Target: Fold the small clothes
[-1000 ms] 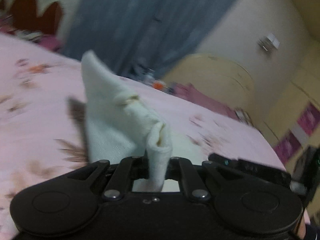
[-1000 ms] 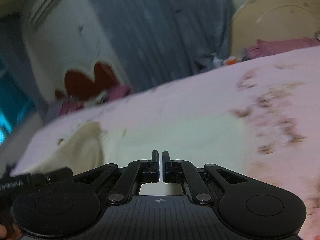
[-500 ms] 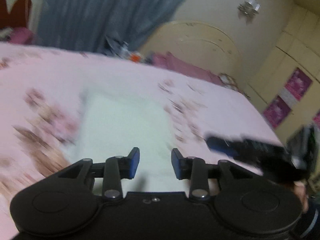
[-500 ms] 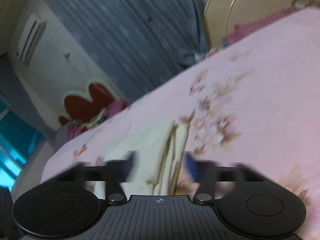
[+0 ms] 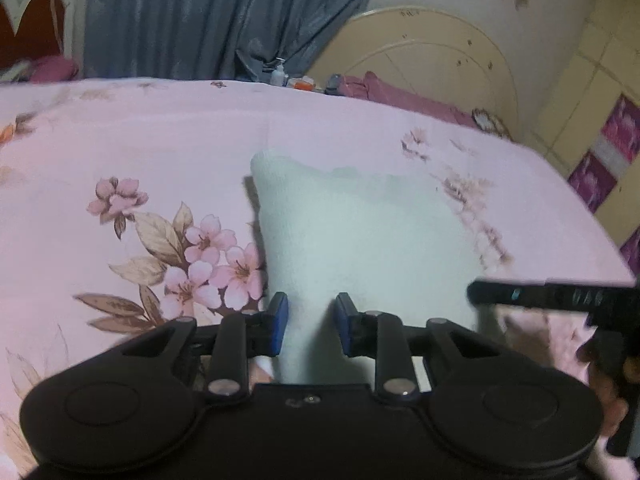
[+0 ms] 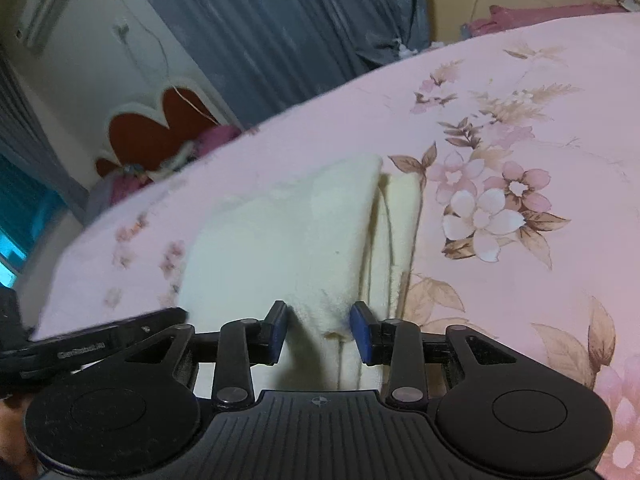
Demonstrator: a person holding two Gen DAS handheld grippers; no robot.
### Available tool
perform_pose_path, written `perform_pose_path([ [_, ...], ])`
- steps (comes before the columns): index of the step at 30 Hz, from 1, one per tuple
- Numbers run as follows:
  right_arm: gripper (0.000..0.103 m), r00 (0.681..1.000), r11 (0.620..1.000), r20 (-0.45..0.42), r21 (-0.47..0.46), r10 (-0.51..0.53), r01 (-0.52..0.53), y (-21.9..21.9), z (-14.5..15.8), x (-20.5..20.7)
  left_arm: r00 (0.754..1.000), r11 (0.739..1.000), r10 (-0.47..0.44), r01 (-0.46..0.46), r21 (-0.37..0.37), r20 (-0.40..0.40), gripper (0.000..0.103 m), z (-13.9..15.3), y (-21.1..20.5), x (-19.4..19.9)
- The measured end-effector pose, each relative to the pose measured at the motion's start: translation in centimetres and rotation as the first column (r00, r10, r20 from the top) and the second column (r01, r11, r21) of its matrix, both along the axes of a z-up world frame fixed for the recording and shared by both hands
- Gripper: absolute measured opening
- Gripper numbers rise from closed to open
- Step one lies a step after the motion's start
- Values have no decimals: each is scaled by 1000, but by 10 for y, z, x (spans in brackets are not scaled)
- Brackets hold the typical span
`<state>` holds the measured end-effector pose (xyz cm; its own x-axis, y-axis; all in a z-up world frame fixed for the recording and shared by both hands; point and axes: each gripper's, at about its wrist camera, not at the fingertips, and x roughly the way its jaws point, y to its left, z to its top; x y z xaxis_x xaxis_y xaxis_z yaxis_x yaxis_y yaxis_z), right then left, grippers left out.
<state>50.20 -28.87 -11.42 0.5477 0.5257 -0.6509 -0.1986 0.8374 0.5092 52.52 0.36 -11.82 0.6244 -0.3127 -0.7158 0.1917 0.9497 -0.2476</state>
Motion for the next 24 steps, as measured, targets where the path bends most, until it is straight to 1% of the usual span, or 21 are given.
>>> perform_pose_path([
  [1, 37, 1000, 1000, 6, -10, -17, 17, 1, 2, -1, 1000, 1000, -12, 11, 14, 5, 26, 1, -2, 0],
  [3, 52, 998, 998, 31, -42, -47, 48, 3, 6, -4, 999, 999, -35, 35, 38, 15, 26, 1, -5, -1],
  [4, 53, 998, 997, 32, -46, -54, 56, 4, 7, -4, 999, 998, -44, 43, 41, 18, 26, 0, -5, -1],
  [6, 53, 1000, 1000, -3, -14, -28, 27, 7, 2, -1, 998, 998, -55, 54, 40, 19, 26, -1, -4, 1],
  [7, 53, 1000, 1000, -11, -16, -14, 14, 9, 0, 0, 998, 997, -63, 62, 39, 19, 26, -1, -3, 1],
  [8, 52, 1000, 999, -8, -37, -6, 6, 13, 0, 1, 998, 997, -67, 66, 36, 21, 25, -1, -2, 2],
  [9, 48, 1000, 999, -5, -55, 2, -2, 17, 1, 2, 997, 997, -73, 72, 29, 28, 25, -1, -2, 2],
  [10, 35, 1000, 998, -2, -63, 9, -10, 20, 1, 3, 995, 996, -84, 83, 22, 45, 22, 0, -1, 0],
  [11, 15, 1000, 998, -1, -62, 16, -16, 21, 2, 2, 993, 995, -95, 94, 19, 65, 21, 1, -2, -4],
  [13, 14, 999, 998, 30, -63, 18, -16, 18, 14, -3, 989, 993, -120, 120, 0, 84, 21, 4, -5, -9],
  [15, 13, 998, 998, 57, -55, 21, -18, 10, 29, -13, 987, 989, -142, 139, 39, 70, 21, 4, -15, -11],
  [16, 13, 999, 998, 42, -62, 19, -16, 7, 26, -13, 988, 988, -147, 145, 48, 56, 21, 1, -20, -10],
  [18, 13, 999, 995, -36, -101, 7, -11, 6, 1, -3, 986, 986, -160, 157, 54, 42, 21, 0, -26, -7],
  [19, 13, 999, 997, -45, -78, -5, 1, 3, -6, -2, 984, 983, -176, 174, 65, 31, 21, 2, -29, -6],
  [20, 13, 999, 998, -50, -59, -17, 14, 0, -7, -1, 981, 979, -194, 192, 73, 22, 22, 5, -28, -4],
  [21, 14, 999, 998, -48, -63, -17, 14, 0, -2, -2, 979, 977, -203, 201, 65, 23, 22, 10, -25, -3],
  [22, 14, 999, 997, -32, -80, -19, 16, 0, 4, -4, 979, 979, -201, 199, 38, 44, 23, 16, -19, -1],
  [23, 28, 998, 991, 17, -125, -56, 58, -2, 16, -9, 979, 982, -188, 188, 8, 76, 27, 22, -12, 2],
  [24, 56, 990, 978, 96, -172, -102, 118, -4, 28, -14, 979, 984, -174, 176, -16, 106, 27, 26, -7, 7],
])
